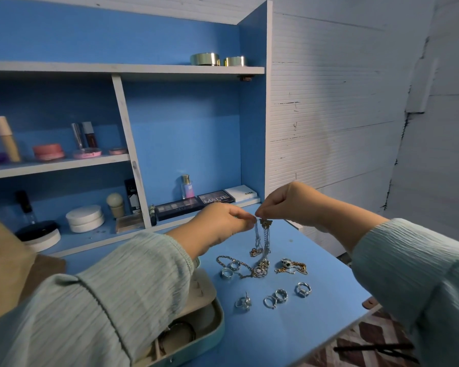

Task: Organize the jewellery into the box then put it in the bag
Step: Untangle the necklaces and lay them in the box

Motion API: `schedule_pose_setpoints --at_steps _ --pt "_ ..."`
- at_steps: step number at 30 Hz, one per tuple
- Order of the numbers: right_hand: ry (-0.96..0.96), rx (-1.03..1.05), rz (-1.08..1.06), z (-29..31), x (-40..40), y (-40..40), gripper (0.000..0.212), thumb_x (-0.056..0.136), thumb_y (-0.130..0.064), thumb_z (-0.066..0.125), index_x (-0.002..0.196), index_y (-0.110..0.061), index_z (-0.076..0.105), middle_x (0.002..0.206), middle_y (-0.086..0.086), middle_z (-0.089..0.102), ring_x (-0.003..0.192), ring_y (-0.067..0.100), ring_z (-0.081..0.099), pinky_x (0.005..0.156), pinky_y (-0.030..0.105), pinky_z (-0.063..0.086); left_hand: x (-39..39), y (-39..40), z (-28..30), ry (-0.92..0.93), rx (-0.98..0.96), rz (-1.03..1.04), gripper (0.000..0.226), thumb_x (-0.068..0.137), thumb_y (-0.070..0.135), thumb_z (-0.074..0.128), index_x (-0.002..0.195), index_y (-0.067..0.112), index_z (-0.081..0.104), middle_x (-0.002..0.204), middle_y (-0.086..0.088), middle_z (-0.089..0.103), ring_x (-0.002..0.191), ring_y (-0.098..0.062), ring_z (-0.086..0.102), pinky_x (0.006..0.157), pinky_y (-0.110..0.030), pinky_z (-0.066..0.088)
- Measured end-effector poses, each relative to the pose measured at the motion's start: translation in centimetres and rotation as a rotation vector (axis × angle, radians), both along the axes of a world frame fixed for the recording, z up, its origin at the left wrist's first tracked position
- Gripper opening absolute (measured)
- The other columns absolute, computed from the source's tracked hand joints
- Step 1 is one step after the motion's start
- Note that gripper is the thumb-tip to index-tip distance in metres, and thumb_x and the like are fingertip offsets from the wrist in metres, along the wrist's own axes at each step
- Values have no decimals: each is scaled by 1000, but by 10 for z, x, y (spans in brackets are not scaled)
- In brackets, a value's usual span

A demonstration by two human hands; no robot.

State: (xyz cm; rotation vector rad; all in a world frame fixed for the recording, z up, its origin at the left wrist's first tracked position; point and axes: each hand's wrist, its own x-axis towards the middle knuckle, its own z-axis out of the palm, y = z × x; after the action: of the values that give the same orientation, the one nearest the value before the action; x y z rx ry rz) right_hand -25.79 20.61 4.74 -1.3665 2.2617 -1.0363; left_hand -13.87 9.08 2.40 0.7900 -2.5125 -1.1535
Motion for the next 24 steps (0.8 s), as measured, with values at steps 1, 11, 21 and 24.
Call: schedule_pose_setpoints --at_steps 1,11,21,24 --pt "8 0 1 1 1 -1 12 81 -23 70 71 -28 74 82 -3 71 75 16 53 67 30 45 -1 0 0 7 8 10 5 83 34 69 87 36 68 104 9 65 103 -10 55 73 -19 41" --pt "91 30 48 7 1 4 10 77 -23 75 75 -30 68 54 -7 40 51 12 31 46 21 24 -8 -9 -8 -37 -131 58 8 79 53 65 73 49 62 120 10 57 113 -17 49 90 -33 46" --pt "205 85 39 7 3 0 9 77 -28 74 85 -29 75 77 -13 63 59 8 48 49 17 35 -5 -10 -4 -75 -181 36 12 84 53 58 77 44 60 116 8 59 112 -19 49 94 -37 43" --pt "194 81 -13 5 6 -3 19 71 -35 78 88 -26 77 87 -5 70 59 11 51 48 19 37 -3 -7 0 -66 -132 14 10 86 49 58 89 40 61 111 8 60 106 -14 52 82 -26 41"
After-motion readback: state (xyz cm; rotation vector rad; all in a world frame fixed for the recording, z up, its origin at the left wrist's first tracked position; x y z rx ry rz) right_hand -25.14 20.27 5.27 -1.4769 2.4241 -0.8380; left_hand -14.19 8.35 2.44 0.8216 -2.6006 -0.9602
